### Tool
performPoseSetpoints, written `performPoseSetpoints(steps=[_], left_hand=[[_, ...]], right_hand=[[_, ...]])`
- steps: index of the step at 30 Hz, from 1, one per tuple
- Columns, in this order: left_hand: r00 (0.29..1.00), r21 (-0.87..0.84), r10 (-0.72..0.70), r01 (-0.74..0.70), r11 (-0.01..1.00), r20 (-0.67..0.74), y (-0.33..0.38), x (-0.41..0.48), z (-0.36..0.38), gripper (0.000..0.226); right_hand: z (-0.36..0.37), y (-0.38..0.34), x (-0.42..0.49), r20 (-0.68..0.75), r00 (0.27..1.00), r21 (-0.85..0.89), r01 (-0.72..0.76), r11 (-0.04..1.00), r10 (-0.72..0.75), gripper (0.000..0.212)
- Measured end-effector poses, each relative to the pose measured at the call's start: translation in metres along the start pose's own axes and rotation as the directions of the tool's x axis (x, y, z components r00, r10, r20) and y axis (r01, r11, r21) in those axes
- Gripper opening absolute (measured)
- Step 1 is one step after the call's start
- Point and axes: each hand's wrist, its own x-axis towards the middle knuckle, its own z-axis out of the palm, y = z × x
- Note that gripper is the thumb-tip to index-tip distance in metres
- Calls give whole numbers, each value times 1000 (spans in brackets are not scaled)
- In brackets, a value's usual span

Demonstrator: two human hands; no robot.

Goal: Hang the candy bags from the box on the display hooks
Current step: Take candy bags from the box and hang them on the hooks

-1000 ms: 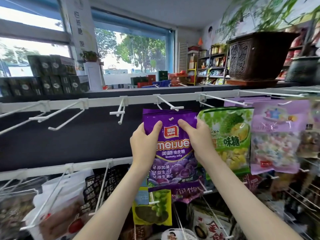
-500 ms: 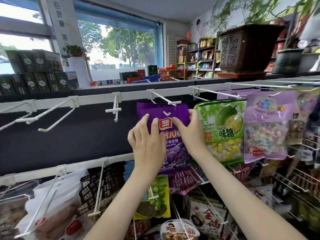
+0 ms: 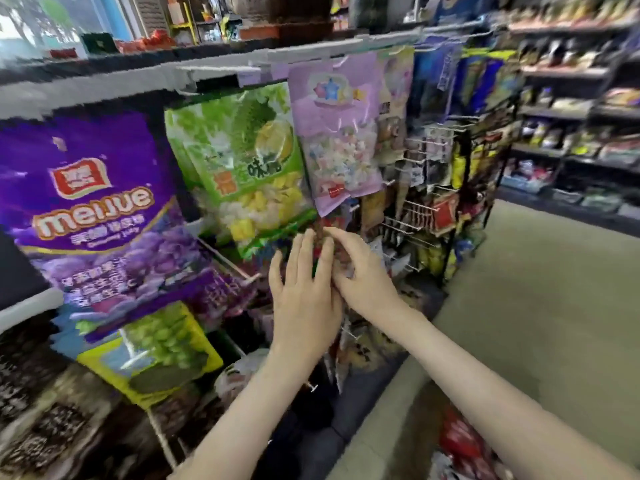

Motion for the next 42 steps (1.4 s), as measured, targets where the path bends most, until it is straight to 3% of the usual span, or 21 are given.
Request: performPoseSetpoints(steps=[4,8,12,16,20,26,30,33,36,38,40,42], left_hand=[[968,-157,126,-93,983,218,67,-7,55,58],[862,-272,219,-98,957,458,145,-32,116,60],[741,-365,264,-28,930,617,216,-83,184,57],[581,-388,284,60,920,763,263,-153,251,55],[432,-346,234,203,916,871,275,-242,324,58],[214,-257,213,205,944,953,256,-372,429,61],[172,-233,198,211,949,965,247,-435,484,61],[96,-195,177,222,955,980,247,-473,514,58],[60,-206,198,236,950,978,247,-496,534,57],[61,-211,203,221,952,977,245,-500,548,54],[106,-213,195,202,956,975,242,-497,564,53],[148,-182,155,186,966,977,241,-488,579,56]], right_hand=[[-56,69,-44,-44,981,-67,-193,979,190,50],[-114,142,-102,-83,913,-84,-405,911,399,51],[-160,230,-176,-91,785,-70,-619,782,613,52],[-168,321,-258,-111,605,-50,-796,603,789,48],[-129,416,-345,-59,378,-15,-926,378,924,47],[-28,545,-463,-18,44,63,-997,45,999,36],[34,619,-508,16,-62,78,-995,-64,998,37],[73,666,-525,22,-148,111,-983,-150,989,39],[99,698,-531,-51,-237,165,-960,-226,970,39],[106,709,-526,-216,-240,96,-970,-223,946,44],[105,716,-513,-371,-147,-7,-987,-161,917,52],[103,726,-497,-423,-51,-17,-998,-64,905,54]])
